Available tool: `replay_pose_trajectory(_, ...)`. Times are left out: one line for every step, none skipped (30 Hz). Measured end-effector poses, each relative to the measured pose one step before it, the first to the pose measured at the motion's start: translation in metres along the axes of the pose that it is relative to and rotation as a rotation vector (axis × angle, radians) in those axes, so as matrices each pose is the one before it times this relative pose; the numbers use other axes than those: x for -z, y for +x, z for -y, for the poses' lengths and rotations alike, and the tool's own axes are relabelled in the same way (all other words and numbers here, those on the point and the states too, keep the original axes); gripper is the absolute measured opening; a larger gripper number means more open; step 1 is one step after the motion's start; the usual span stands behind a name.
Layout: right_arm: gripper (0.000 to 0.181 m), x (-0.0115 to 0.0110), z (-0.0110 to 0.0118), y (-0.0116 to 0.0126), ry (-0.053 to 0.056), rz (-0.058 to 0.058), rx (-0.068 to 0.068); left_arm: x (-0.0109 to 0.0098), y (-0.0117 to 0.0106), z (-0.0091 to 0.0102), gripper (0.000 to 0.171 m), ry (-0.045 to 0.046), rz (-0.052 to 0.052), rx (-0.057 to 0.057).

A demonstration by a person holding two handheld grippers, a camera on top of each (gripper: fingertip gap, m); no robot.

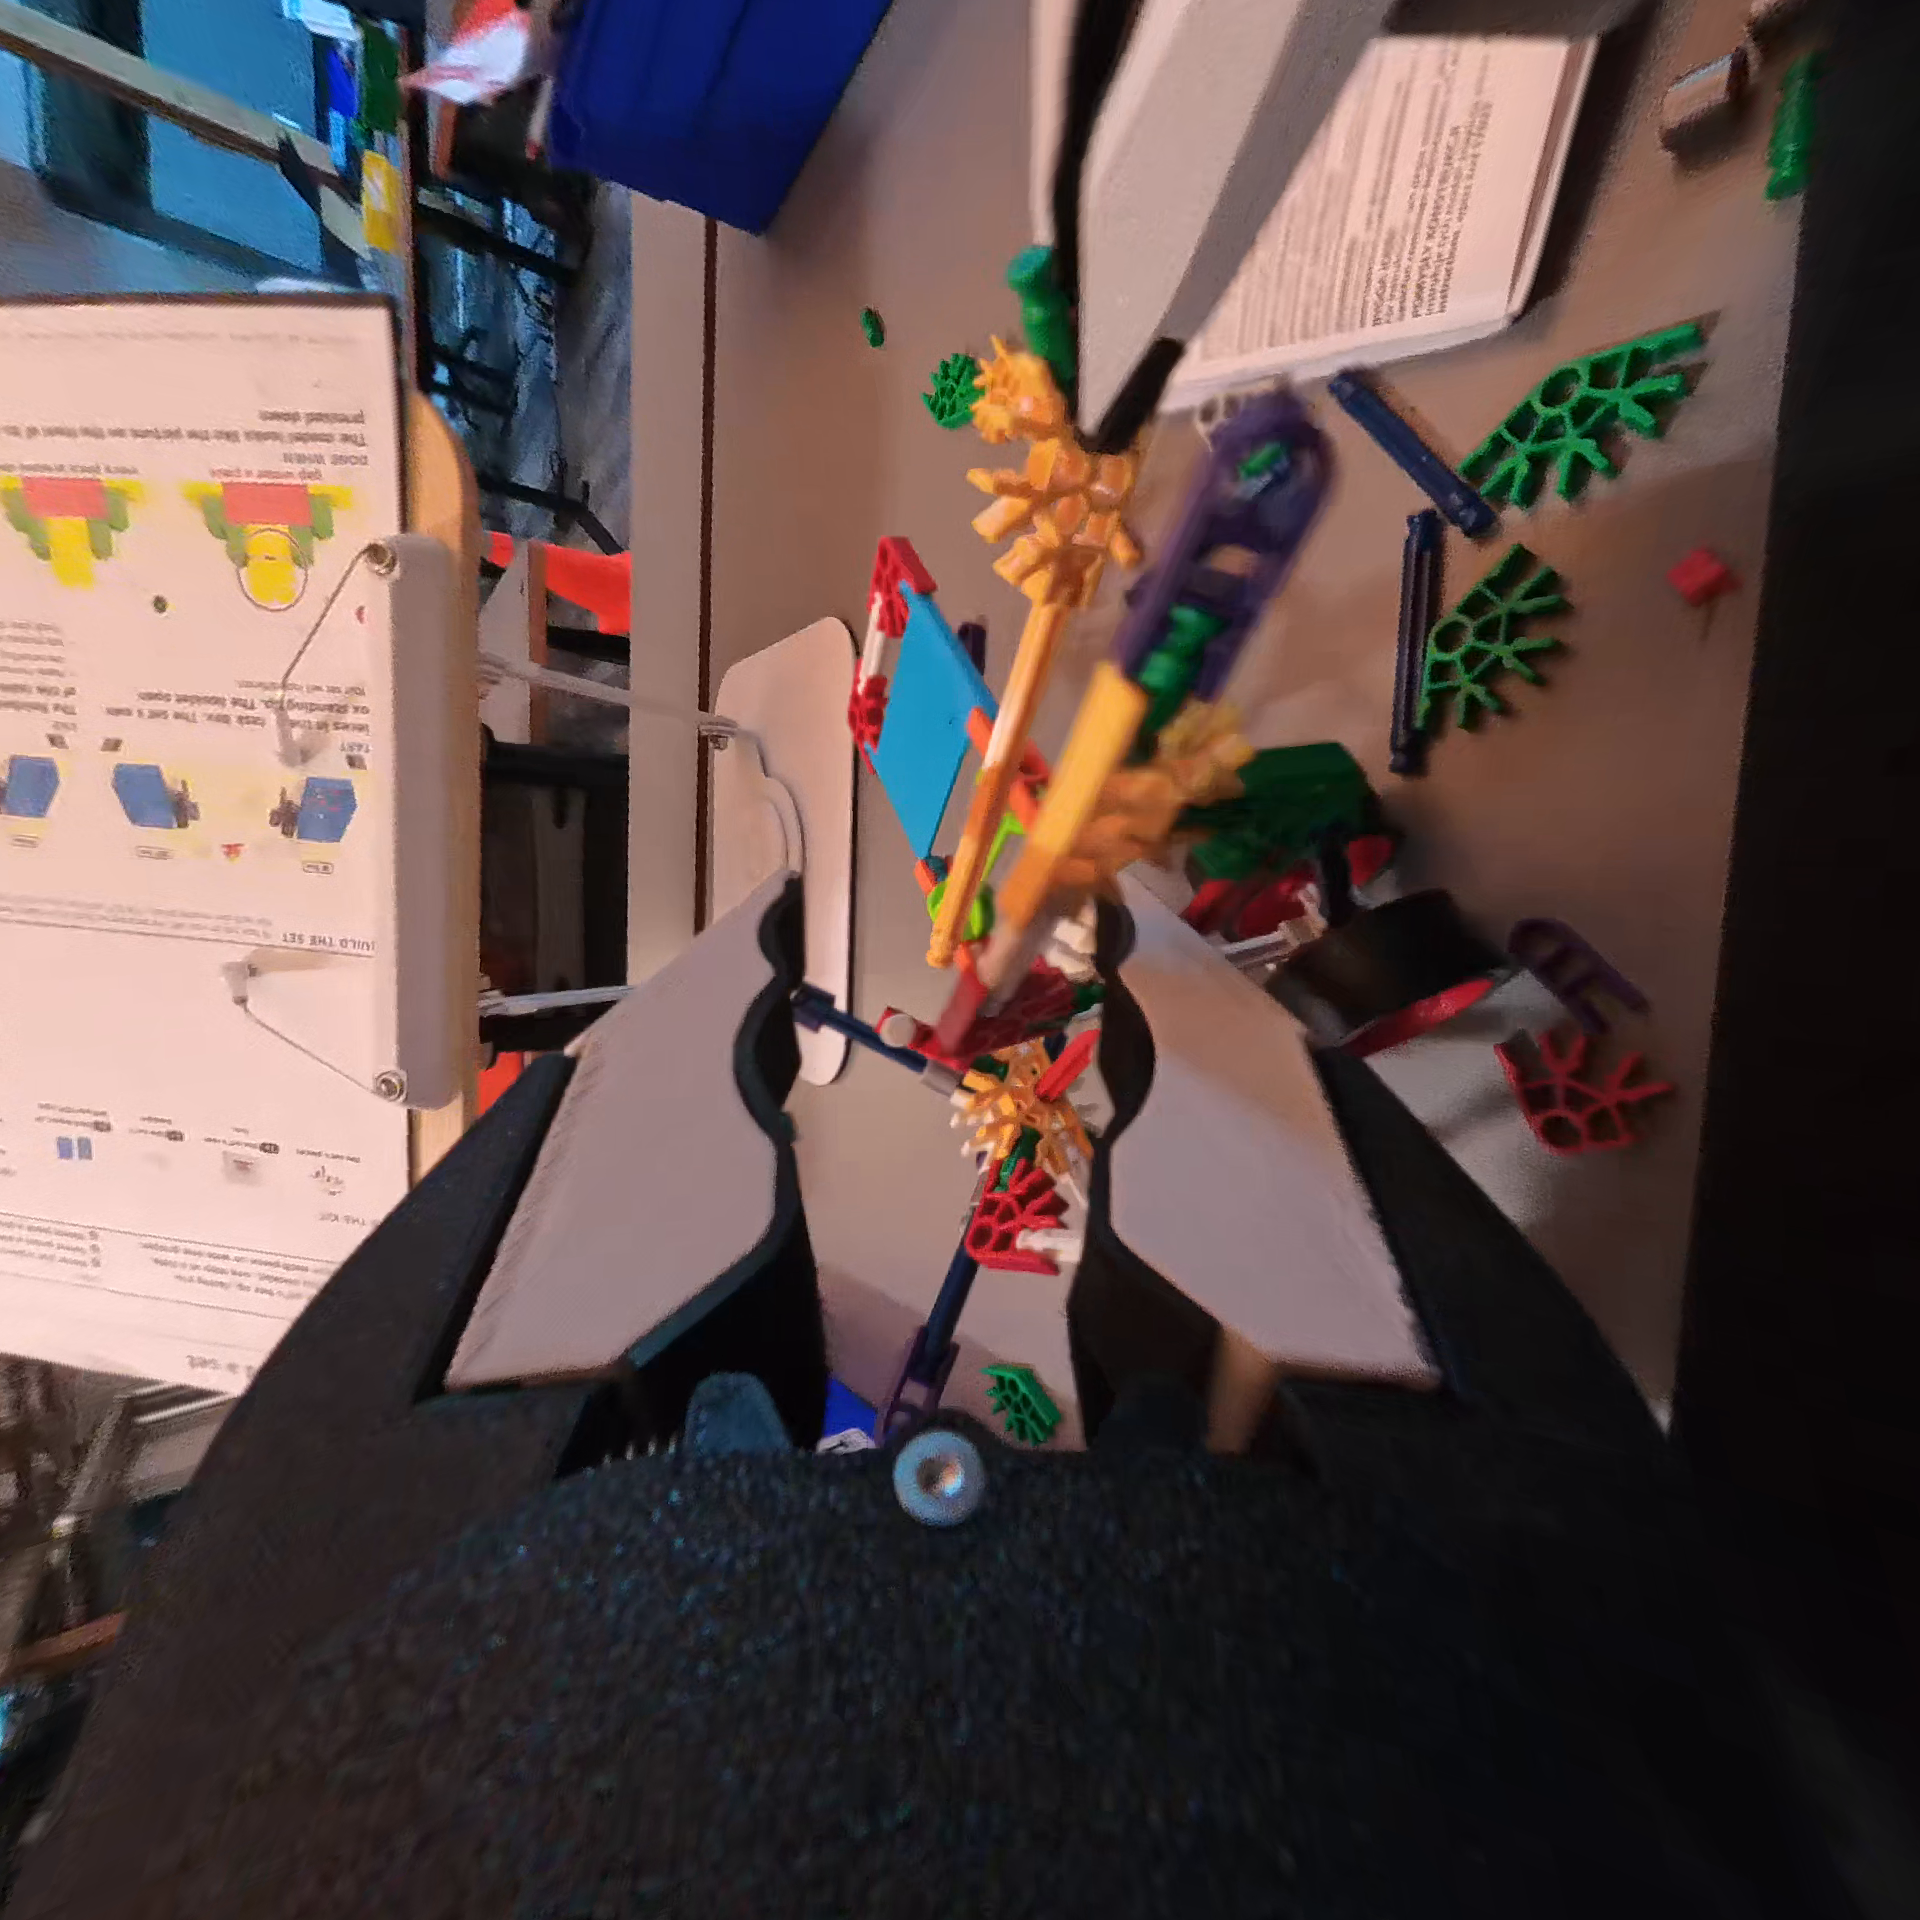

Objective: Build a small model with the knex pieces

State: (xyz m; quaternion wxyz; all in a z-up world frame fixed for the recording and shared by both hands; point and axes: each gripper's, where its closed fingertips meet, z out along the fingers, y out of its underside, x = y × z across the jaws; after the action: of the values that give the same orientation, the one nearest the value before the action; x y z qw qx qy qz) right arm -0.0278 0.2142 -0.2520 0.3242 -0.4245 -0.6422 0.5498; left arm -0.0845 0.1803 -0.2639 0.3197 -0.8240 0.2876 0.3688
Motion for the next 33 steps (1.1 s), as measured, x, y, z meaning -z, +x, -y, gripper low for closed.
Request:
replay_pose_trajectory(0.005,0.0004,0.00017,0.00006,0.0018,0.0015,-0.002,0.00403,-0.00315,0.00205,0.064,0.02544,-0.0098,0.0352)
replay_pose_trajectory(0.005,0.00059,0.00047,0.00031,0.0026,0.0017,-0.0043,0.00457,-0.0013,0.00255,0.071,0.0269,-0.0306,0.0269)
replay_pose_trajectory(0.005,0.0006,0.0003,0.00048,0.0026,0.002,-0.0058,0.00364,-0.00346,0.00123,0.076,0.01595,-0.0163,0.0189)
replay_pose_trajectory(0.005,0.00051,0.00015,0.00021,0.0015,0.002,-0.0046,0.0023,0.00017,-0.00027,0.081,0.0036,-0.0364,0.0139)
replay_pose_trajectory(0.005,0.00061,0.00056,-0.00004,0.0028,0.0008,-0.0015,0.00203,0.00732,-0.0013,0.085,-0.00348,-0.0739,-0.0057)
replay_pose_trajectory(0.005,0.00089,0.00093,-0.00051,0.0039,0.0014,0.0003,0.00328,0.00116,0.00084,0.088,0.01734,-0.0219,-0.0167)
replay_pose_trajectory(0.005,0.00105,0.00062,-0.00093,0.0025,0.0036,-0.0006,0.00382,0.00102,0.0023,0.087,0.02994,-0.022,-0.0072)
replay_pose_trajectory(0.005,0.00109,0.0002,-0.00096,0.0009,0.0028,-0.0016,0.00237,0.00525,0.00039,0.085,0.01024,-0.0584,0.0114)
replay_pose_trajectory(0.005,0.00155,-0.0001,-0.00071,-0.0007,0.0002,-0.0007,0.00156,0.00172,0.00014,0.081,0.00245,-0.0305,0.0012)
replay_pose_trajectory(0.005,0.00181,-0.00012,-0.00113,-0.002,0.0019,-0.0004,0.00029,0.00119,-0.00115,0.077,-0.00442,-0.0216,-0.0173)
replay_pose_trajectory(0.005,0.00212,0.00021,-0.00163,-0.0013,0.004,-0.0024,-0.00221,0.00634,-0.00405,0.077,-0.0228,-0.0538,-0.0098)
replay_pose_trajectory(0.005,0.00207,0.00007,-0.00151,-0.0016,0.0021,-0.0033,-0.00439,0.00184,-0.00535,0.076,-0.02704,-0.017,-0.0073)
replay_pose_trajectory(0.006,0.00173,-0.00031,-0.00134,-0.0049,0.0,-0.0012,-0.00487,0.00142,-0.00513,0.076,-0.02083,-0.0039,-0.0231)
replay_pose_trajectory(0.005,0.00141,-0.00048,-0.00112,-0.0056,-0.0022,0.0013,-0.00463,0.00593,-0.00398,0.074,-0.01414,-0.0299,-0.0185)
replay_pose_trajectory(0.005,0.00128,-0.00041,-0.00072,-0.0045,-0.0039,0.0016,-0.00429,0.00254,-0.00209,0.071,-0.0103,-0.0086,-0.0124)
replay_pose_trajectory(0.005,0.00069,-0.0009,-0.00103,-0.0078,-0.0017,-0.0012,-0.00352,0.00138,0.00021,0.071,-0.00261,0.0004,-0.0168)
replay_pose_trajectory(0.005,0.00035,-0.00115,-0.00146,-0.0095,0.0013,-0.0014,-0.00261,0.00194,0.00138,0.069,0.00093,-0.0074,-0.0085)
replay_pose_trajectory(0.005,0.00006,-0.00114,-0.00175,-0.0079,0.0016,0.0017,-0.00201,-0.00034,0.00156,0.065,0.00179,0.0058,-0.0073)
replay_pose_trajectory(0.005,-0.00018,-0.00137,-0.00199,-0.0092,0.0018,0.0044,-0.00164,-0.00057,0.00022,0.059,-0.003,0.0069,-0.0086)
replay_pose_trajectory(0.005,-0.00023,-0.00132,-0.002,-0.0087,0.0,0.0069,-0.00148,0.0008,-0.00073,0.057,-0.00641,-0.0022,-0.0068)
replay_pose_trajectory(0.005,-0.00004,-0.00084,-0.00132,-0.0064,-0.0046,0.0082,-0.00077,0.00039,-0.00019,0.054,-0.00303,0.0,-0.0047)
replay_pose_trajectory(0.005,0.00002,-0.00077,-0.001,-0.0067,-0.0067,0.0089,-0.0003,-0.00087,0.00065,0.05,0.00052,0.008,-0.0031)
replay_pose_trajectory(0.005,0.00032,-0.0005,-0.00107,-0.0058,-0.007,0.0111,-0.00017,-0.0005,0.00141,0.048,0.00524,0.0044,0.003)
replay_pose_trajectory(0.005,0.00056,0.00005,-0.00133,-0.0027,-0.0045,0.0106,-0.00042,-0.00032,0.00119,0.047,0.0016,0.0,0.0075)
replay_pose_trajectory(0.005,0.00061,0.00032,-0.00169,-0.0016,0.0002,0.0058,-0.00028,-0.00088,0.00078,0.044,-0.00093,0.0085,-0.0033)
replay_pose_trajectory(0.005,0.00053,-0.00019,-0.00097,-0.0036,-0.0015,0.0036,-0.00039,-0.00059,0.00068,0.044,-0.00215,0.0085,-0.0059)
replay_pose_trajectory(0.005,0.00047,-0.00018,0.00024,-0.0038,-0.0088,0.0089,-0.00074,-0.00094,0.00064,0.043,-0.00222,0.0083,0.0037)
replay_pose_trajectory(0.005,0.00074,0.00009,0.00023,-0.0028,-0.0082,0.0117,-0.00111,-0.00137,-0.00004,0.044,-0.00567,0.0106,0.0102)
replay_pose_trajectory(0.005,0.00092,0.0004,-0.00059,-0.0016,-0.0017,0.0064,-0.0002,-0.00007,0.00083,0.043,0.00218,0.0001,0.0038)
replay_pose_trajectory(0.005,0.00098,0.00056,-0.00072,-0.0019,0.0001,0.0049,0.00008,-0.00019,0.00032,0.042,-0.00034,-0.0025,0.006)
replay_pose_trajectory(0.005,0.00099,0.00037,-0.00008,-0.0036,-0.0035,0.0106,-0.00022,-0.00088,-0.00065,0.042,-0.00656,0.002,0.0052)
replay_pose_trajectory(0.005,0.00085,-0.00017,0.00022,-0.0059,-0.0028,0.0129,-0.00031,0.00008,0.00004,0.042,-0.00202,-0.0017,0.0039)
replay_pose_trajectory(0.005,0.00042,-0.00046,-0.0005,-0.0066,0.0034,0.0078,0.00002,0.00009,0.0004,0.042,-0.00036,-0.006,0.0064)
